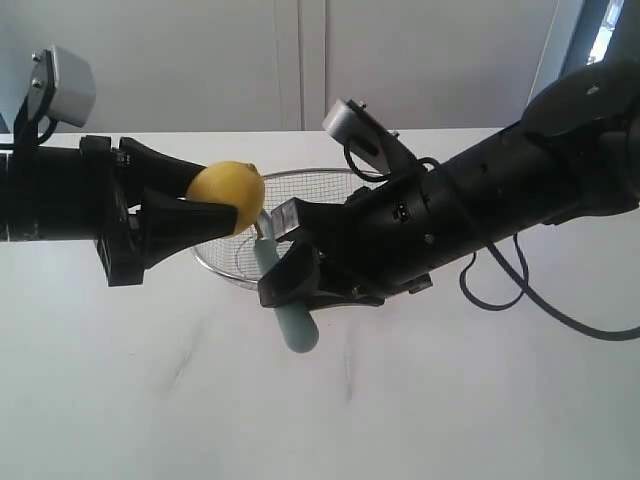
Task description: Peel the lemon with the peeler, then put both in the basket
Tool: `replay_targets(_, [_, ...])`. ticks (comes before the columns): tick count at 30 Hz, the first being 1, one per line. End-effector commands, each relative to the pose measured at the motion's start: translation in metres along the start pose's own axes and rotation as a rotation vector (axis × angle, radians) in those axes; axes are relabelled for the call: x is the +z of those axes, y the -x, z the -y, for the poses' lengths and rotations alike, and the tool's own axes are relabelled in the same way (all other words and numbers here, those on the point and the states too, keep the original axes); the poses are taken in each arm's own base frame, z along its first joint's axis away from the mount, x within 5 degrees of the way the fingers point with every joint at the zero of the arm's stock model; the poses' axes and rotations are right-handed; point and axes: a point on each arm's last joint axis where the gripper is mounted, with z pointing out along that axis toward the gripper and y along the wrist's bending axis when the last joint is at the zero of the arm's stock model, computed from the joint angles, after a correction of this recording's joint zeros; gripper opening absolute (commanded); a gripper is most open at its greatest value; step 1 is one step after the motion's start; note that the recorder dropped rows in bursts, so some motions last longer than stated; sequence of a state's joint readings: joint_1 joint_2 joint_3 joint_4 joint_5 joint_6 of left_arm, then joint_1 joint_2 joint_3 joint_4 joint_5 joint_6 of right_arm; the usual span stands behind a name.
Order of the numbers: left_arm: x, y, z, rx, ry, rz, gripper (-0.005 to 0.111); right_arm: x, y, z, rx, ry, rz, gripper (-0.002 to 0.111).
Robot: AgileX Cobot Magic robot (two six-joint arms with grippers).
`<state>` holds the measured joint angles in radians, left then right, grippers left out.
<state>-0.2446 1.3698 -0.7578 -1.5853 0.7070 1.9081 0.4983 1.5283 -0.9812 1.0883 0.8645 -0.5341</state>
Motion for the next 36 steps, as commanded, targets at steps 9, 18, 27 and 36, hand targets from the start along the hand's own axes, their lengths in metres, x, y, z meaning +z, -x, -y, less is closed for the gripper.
replay_targets(9, [-0.001,0.005,0.001,-0.02,-0.009,0.045,0.0,-0.001,0.001,-0.001,0.024,0.01,0.003,0.0])
replay_targets(18, [-0.001,0.005,0.001,-0.029,-0.008,0.046,0.0,-0.004,0.004,0.003,0.063,0.004,0.017,0.0])
replay_targets(27, [-0.001,0.005,0.001,-0.033,-0.006,0.05,0.0,-0.026,0.005,-0.001,0.061,0.026,0.054,0.0])
replay_targets(36, [-0.001,0.005,0.001,-0.034,-0.007,0.053,0.0,-0.07,0.003,-0.023,-0.035,0.002,0.228,0.0])
